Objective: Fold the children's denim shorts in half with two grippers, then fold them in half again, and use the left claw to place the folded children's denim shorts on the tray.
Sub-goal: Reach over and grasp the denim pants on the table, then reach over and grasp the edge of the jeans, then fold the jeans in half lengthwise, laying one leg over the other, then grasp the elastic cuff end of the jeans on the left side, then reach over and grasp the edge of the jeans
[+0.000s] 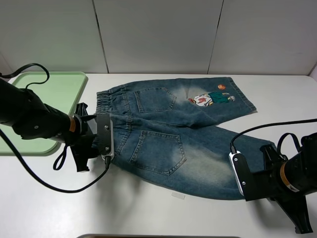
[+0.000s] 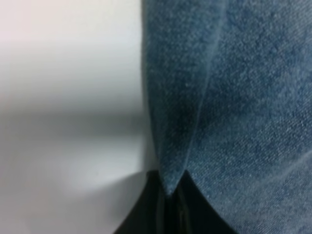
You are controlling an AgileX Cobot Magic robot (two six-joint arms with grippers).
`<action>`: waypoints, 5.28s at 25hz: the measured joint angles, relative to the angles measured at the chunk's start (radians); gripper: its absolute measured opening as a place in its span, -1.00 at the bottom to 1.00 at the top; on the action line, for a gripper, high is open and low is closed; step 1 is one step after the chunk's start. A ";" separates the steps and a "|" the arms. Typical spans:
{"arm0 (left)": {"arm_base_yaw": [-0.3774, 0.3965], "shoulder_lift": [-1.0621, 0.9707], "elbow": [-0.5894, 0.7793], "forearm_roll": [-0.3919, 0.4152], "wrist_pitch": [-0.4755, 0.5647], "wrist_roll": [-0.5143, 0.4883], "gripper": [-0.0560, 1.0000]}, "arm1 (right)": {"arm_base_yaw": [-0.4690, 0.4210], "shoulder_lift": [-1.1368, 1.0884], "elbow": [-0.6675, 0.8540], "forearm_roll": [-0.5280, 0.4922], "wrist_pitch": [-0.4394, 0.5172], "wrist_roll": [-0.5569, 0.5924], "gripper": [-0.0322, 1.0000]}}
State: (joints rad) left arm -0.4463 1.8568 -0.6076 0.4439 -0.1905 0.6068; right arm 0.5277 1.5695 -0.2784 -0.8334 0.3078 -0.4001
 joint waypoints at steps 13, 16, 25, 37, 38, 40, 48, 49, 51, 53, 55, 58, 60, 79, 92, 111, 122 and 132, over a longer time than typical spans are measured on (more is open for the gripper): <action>0.001 0.007 0.000 0.004 0.007 0.005 -0.09 | 0.000 0.000 0.000 0.000 -0.004 0.002 -0.99; 0.004 0.030 -0.002 0.004 -0.013 0.005 -0.10 | 0.000 0.000 0.000 0.000 -0.005 0.002 -0.99; 0.006 0.064 -0.007 0.004 -0.076 -0.006 -0.48 | 0.000 0.000 0.000 0.000 -0.008 0.002 -0.99; -0.082 0.047 -0.018 0.007 -0.002 -0.081 -0.73 | 0.000 -0.039 -0.001 0.000 -0.009 0.004 -0.99; -0.090 0.038 -0.017 0.008 0.010 -0.108 -0.73 | 0.000 -0.061 -0.007 0.000 -0.009 0.007 -0.99; -0.097 0.012 -0.010 0.010 0.037 -0.168 -0.73 | 0.000 -0.118 -0.013 0.000 -0.011 0.036 -0.99; -0.103 -0.183 0.017 0.010 0.181 -0.381 -0.74 | 0.000 -0.328 -0.013 -0.003 -0.001 0.172 -0.99; -0.103 -0.212 0.017 0.010 0.190 -0.395 -0.74 | 0.000 -0.349 -0.013 -0.007 -0.001 0.190 -0.99; -0.103 -0.284 0.018 0.010 0.217 -0.423 -0.74 | 0.000 -0.402 -0.013 -0.014 -0.001 0.231 -0.99; -0.103 -0.350 0.018 0.010 0.229 -0.461 -0.74 | 0.000 -0.448 -0.018 -0.016 -0.004 0.282 -0.99; -0.103 -0.413 0.018 0.010 0.232 -0.493 -0.74 | 0.000 -0.484 -0.041 -0.016 -0.002 0.368 -0.99; -0.103 -0.464 0.018 0.009 0.236 -0.531 -0.75 | 0.000 -0.496 -0.098 -0.016 -0.002 0.516 -0.99; -0.103 -0.472 0.018 0.009 0.237 -0.545 -0.75 | 0.000 -0.485 -0.141 -0.017 -0.005 0.592 -0.99; 0.257 -0.457 0.021 0.009 0.138 -0.626 -0.75 | -0.044 0.018 -0.595 -0.090 0.044 0.771 -0.99; 0.333 -0.297 0.021 0.011 -0.164 -0.554 -0.75 | -0.221 0.043 -0.670 -0.097 -0.236 0.916 -0.99; 0.390 -0.208 0.021 -0.226 -0.425 -0.369 -0.68 | -0.302 0.205 -0.739 -0.097 -0.433 0.919 -0.96; 0.426 -0.101 0.020 -0.276 -0.642 -0.366 0.53 | -0.372 0.267 -0.874 0.069 -0.434 0.926 0.38; 0.426 -0.154 0.020 -0.304 -0.774 -0.497 0.55 | -0.380 0.256 -0.904 0.089 -0.450 0.923 0.41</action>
State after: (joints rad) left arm -0.0205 1.7033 -0.5874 0.1402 -0.9643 0.1102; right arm 0.1476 1.8259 -1.1827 -0.7447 -0.1422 0.5230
